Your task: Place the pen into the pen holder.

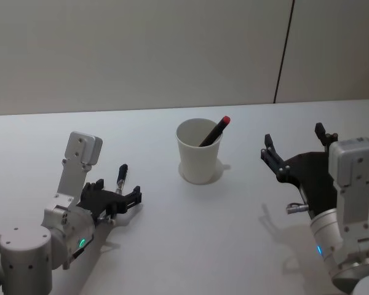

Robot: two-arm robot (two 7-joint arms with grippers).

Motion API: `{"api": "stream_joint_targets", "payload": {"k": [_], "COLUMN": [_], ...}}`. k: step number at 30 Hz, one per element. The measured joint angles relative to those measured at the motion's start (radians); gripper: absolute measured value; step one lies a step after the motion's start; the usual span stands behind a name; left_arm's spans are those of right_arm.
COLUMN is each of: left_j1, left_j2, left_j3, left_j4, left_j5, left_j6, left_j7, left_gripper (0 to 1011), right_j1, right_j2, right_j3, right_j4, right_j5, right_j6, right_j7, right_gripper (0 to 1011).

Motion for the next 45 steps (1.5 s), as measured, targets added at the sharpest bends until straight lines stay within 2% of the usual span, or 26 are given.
{"api": "stream_joint_targets", "payload": {"k": [5,7,12,13,14,22,26,38,45], "left_j1": [-0.005,-0.007,-0.011,-0.012,-0.012,-0.016,-0.017,-0.016,-0.012], "left_j2": [-0.005,-0.009,-0.014,-0.014,-0.015,-0.022,-0.025,-0.030,-0.031], "left_j3": [-0.001,-0.001,-0.002,-0.002,-0.002,-0.005,-0.006,-0.008,-0.006], "left_j4": [0.010,0.016,0.023,0.024,0.025,0.031,0.032,0.027,0.018], "left_j5": [-0.002,-0.005,-0.007,-0.007,-0.007,-0.009,-0.010,-0.006,-0.008], "left_j6": [0.006,0.011,0.015,0.015,0.016,0.024,0.029,0.045,0.032], "left_j7": [0.002,0.004,0.008,0.009,0.010,0.023,0.029,0.038,0.029], "left_gripper": [906,816,729,647,647,385,299,205,143], "right_j1": [0.000,0.000,0.000,0.000,0.000,0.000,0.000,0.000,0.000], "right_j2": [0.000,0.000,0.000,0.000,0.000,0.000,0.000,0.000,0.000], "right_j3": [0.000,0.000,0.000,0.000,0.000,0.000,0.000,0.000,0.000], "right_j4": [0.000,0.000,0.000,0.000,0.000,0.000,0.000,0.000,0.000], "right_j5": [0.000,0.000,0.000,0.000,0.000,0.000,0.000,0.000,0.000], "right_j6": [0.000,0.000,0.000,0.000,0.000,0.000,0.000,0.000,0.000], "right_j7": [0.000,0.000,0.000,0.000,0.000,0.000,0.000,0.000,0.000], "right_gripper": [1001,1001,1001,1001,1001,1001,1001,1001,1001]}}
